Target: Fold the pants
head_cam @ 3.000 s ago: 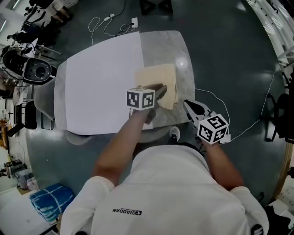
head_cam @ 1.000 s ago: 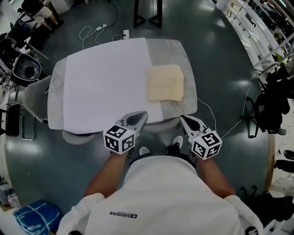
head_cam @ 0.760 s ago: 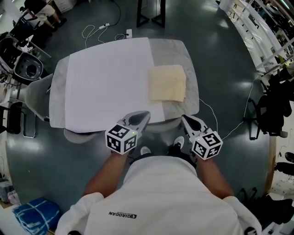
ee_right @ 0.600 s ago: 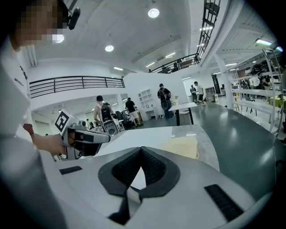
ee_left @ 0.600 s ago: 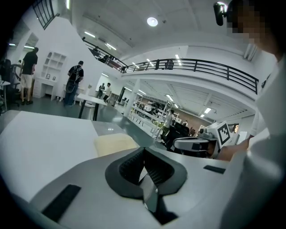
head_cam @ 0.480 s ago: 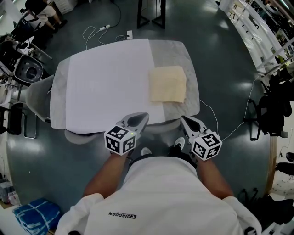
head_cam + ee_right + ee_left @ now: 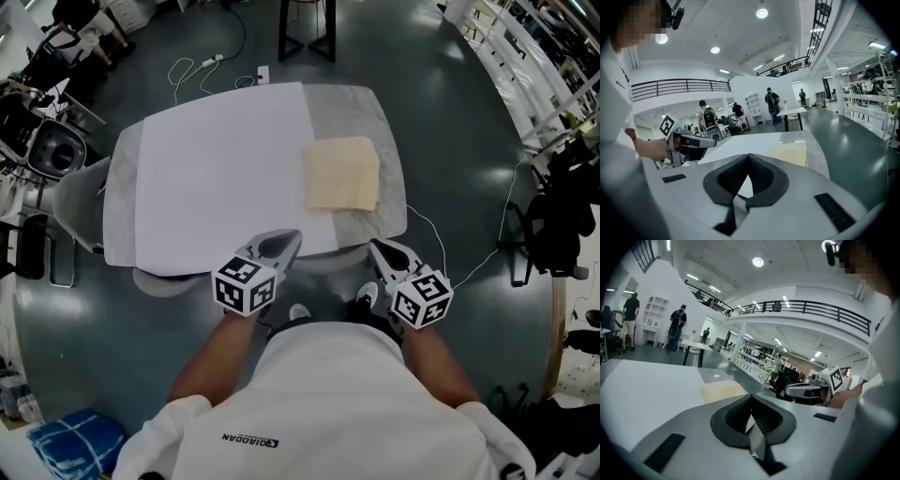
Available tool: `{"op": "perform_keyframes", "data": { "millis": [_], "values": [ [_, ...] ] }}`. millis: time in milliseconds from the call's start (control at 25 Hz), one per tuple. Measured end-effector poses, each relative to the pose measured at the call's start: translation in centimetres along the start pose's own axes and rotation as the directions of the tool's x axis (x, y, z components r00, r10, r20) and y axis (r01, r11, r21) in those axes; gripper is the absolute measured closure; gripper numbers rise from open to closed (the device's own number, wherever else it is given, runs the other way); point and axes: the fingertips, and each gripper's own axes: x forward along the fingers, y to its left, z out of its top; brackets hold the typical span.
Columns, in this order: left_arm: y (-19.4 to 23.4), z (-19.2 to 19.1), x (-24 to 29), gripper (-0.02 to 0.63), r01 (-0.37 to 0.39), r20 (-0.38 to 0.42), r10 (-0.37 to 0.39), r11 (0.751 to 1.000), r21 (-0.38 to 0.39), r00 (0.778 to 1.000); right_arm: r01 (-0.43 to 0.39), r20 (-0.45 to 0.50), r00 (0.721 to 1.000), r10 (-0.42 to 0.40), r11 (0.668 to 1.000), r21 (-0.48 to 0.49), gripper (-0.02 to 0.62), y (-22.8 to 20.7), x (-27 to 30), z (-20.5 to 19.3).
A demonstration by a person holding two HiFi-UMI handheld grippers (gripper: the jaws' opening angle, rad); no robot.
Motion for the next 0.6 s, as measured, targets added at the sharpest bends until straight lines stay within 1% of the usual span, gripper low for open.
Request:
{"op": "perform_keyframes", "data": {
  "millis": [280, 600],
  "values": [
    [0.2, 0.1, -0.4, 0.577, -0.007, 0.006, 0.007, 1.0, 0.001, 1.0, 0.001, -0.006, 1.0, -0.001, 1.0, -0.004, 0.575, 0.1, 0.0, 0.0],
    [0.6, 0.8, 0.0, 0.577, -0.017, 0.019, 0.017, 1.0, 0.013, 1.0, 0.007, -0.008, 1.0, -0.007, 1.0, -0.012, 0.575, -0.9, 0.2, 0.4]
  ]
}}
